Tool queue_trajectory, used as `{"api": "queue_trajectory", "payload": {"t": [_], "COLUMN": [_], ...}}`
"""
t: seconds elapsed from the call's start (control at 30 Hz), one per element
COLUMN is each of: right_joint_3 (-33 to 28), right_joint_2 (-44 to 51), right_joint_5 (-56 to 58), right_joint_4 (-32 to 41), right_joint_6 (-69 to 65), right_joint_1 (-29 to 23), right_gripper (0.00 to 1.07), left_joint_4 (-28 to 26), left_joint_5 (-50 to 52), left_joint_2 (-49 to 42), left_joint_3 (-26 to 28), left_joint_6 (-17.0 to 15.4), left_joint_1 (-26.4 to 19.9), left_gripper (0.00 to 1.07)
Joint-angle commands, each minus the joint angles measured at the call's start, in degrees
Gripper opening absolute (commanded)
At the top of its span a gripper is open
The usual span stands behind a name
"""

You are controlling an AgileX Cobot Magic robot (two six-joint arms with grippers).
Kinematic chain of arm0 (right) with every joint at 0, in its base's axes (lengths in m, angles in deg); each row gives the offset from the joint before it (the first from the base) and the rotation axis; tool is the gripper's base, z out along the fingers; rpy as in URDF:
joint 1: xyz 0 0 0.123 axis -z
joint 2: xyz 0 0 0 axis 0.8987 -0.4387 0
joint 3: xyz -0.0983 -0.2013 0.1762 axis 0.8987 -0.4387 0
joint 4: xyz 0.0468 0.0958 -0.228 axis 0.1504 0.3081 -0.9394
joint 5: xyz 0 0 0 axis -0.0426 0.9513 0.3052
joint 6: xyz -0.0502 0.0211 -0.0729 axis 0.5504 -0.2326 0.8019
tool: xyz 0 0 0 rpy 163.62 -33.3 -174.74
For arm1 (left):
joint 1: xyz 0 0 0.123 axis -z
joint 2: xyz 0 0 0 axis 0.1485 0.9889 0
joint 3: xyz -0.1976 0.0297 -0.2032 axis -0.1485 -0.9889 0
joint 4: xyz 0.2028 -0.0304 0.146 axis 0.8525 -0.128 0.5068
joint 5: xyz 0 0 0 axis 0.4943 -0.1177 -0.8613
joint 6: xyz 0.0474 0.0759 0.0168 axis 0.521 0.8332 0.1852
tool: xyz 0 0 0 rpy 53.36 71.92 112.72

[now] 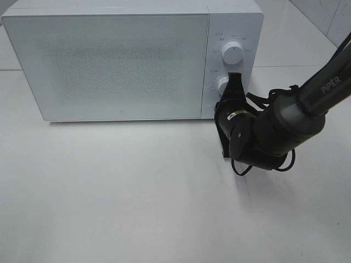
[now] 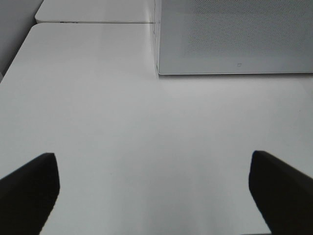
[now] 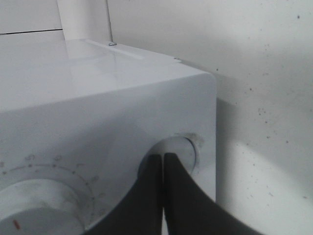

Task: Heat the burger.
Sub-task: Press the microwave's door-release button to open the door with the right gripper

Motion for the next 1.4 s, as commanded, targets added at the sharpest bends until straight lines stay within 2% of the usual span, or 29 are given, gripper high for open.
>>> {"api": "queue_trajectory", "payload": {"t": [0.03,0.43,0.7,1.03,1.4], "right_joint_3": [1.5,4.7,6.7,13.9,12.8], "right_joint_2": [0.3,-2.6,-3.0,-3.6,-2.5], "right_joint_5": [-4.5,-5.2,-13.7,-16.2,-12.2], "right_joint_4": [0.0,1.0,2.3,4.2,4.2], "right_joint_6": [0.3,-0.2,1.3,7.0,7.3], "right_joint_1": [0.8,0.9,0.9,0.9,0.7], "right_gripper": [0.00,0.00,0.00,0.00,0.00], "left_joint_4": [-0.2,-0.2,-0.1,-0.2,-0.2], "left_joint_5": [0.6,0.6,0.6,0.6,0.6], "left_joint_2": [-0.3,-0.3,-0.3,-0.3,-0.3], "left_joint_3": [0.0,0.0,0.0,0.0,0.0], "left_joint_6": [-0.1,-0.1,-0.1,-0.1,-0.1], "left_joint_1": [-0.1,-0.1,-0.1,-0.1,-0.1], "left_gripper": [0.98,0.98,0.98,0.98,0.98]}}
